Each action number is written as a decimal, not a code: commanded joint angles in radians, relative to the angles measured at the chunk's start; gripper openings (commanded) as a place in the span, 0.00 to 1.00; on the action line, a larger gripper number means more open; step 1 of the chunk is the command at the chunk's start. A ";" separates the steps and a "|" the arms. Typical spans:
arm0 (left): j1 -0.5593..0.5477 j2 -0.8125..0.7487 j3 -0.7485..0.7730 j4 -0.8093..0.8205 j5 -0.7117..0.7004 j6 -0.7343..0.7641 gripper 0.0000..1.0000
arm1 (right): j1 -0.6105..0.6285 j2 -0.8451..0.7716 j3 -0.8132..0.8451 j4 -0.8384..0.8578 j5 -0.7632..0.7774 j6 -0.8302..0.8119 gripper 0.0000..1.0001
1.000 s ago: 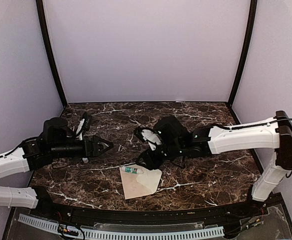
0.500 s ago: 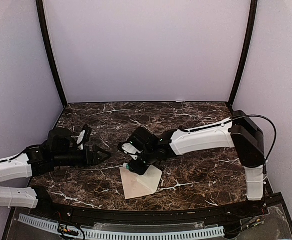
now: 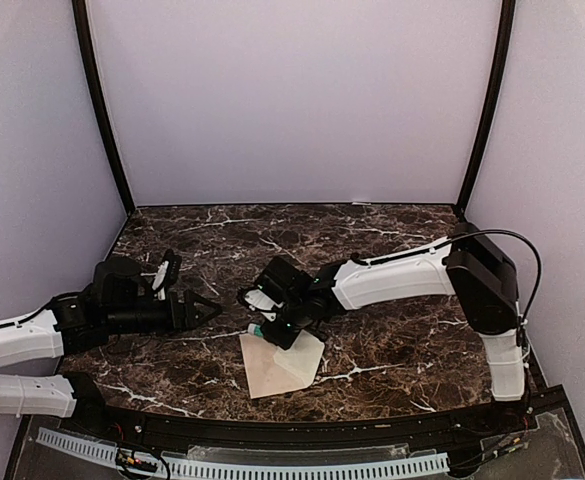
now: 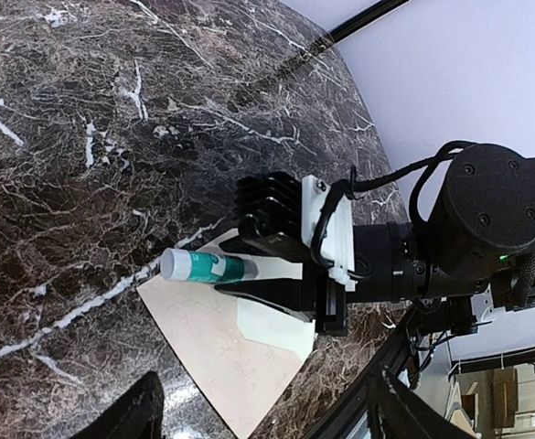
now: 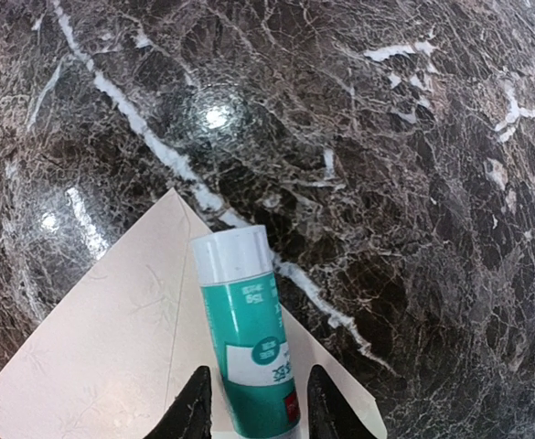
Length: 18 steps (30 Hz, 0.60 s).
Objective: Place the letter into the envelope and seal it
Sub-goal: Pick up the solid glue from the envelope.
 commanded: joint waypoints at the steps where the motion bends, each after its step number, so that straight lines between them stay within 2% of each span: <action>1: 0.008 -0.013 -0.020 0.027 0.020 -0.017 0.74 | -0.005 0.013 -0.007 0.036 -0.001 -0.009 0.31; 6: 0.008 -0.014 -0.029 0.049 0.031 -0.041 0.74 | -0.005 0.007 -0.034 0.065 0.007 -0.009 0.25; 10: 0.008 -0.010 -0.037 0.061 0.042 -0.055 0.74 | -0.006 -0.012 -0.072 0.103 0.011 -0.009 0.12; 14: 0.008 -0.007 -0.043 0.073 0.059 -0.064 0.75 | -0.006 -0.065 -0.117 0.161 0.004 -0.001 0.04; 18: 0.008 -0.002 -0.040 0.079 0.080 -0.072 0.76 | -0.010 -0.160 -0.162 0.225 -0.031 0.019 0.01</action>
